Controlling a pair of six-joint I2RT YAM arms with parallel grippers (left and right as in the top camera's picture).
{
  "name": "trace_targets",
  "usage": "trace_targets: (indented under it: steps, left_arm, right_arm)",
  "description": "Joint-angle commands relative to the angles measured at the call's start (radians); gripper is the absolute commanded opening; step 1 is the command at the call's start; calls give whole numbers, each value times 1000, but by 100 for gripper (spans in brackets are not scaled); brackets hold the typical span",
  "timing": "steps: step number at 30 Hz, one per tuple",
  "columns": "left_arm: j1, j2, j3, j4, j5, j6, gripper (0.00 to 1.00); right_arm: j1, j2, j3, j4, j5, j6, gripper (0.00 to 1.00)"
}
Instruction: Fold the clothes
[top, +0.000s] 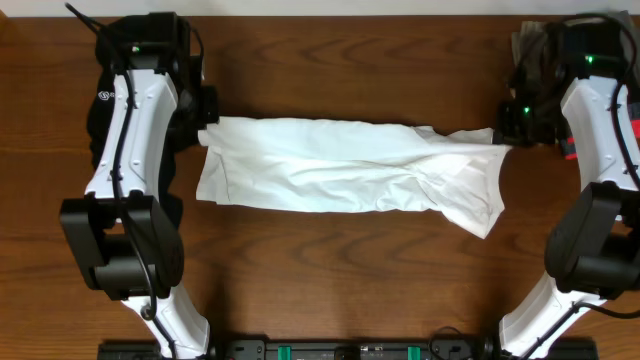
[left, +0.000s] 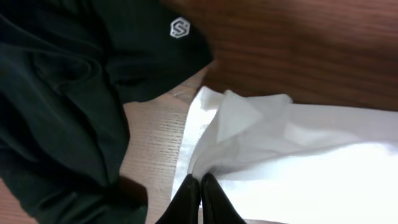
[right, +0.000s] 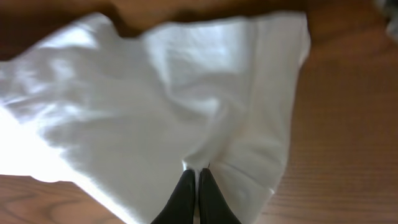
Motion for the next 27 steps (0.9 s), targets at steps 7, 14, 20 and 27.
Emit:
trace_targets:
  steps: [7,14,20,27]
  left_arm:
    - [29,18,-122,134,-35,6,6]
    - [32,18,-157,178,-35,6,6]
    - [32,18,-157,161,-35,6,27]
    - [32,17,-156,147,-34,5,92]
  right_arm:
    - [-49,-6,-106,51,17,9,1]
    - [-49,-6,-130,48,16,9,1]
    - [-47,-6,-188,5,21,10,5]
    - [-62,-6,-221,8,21,30,63]
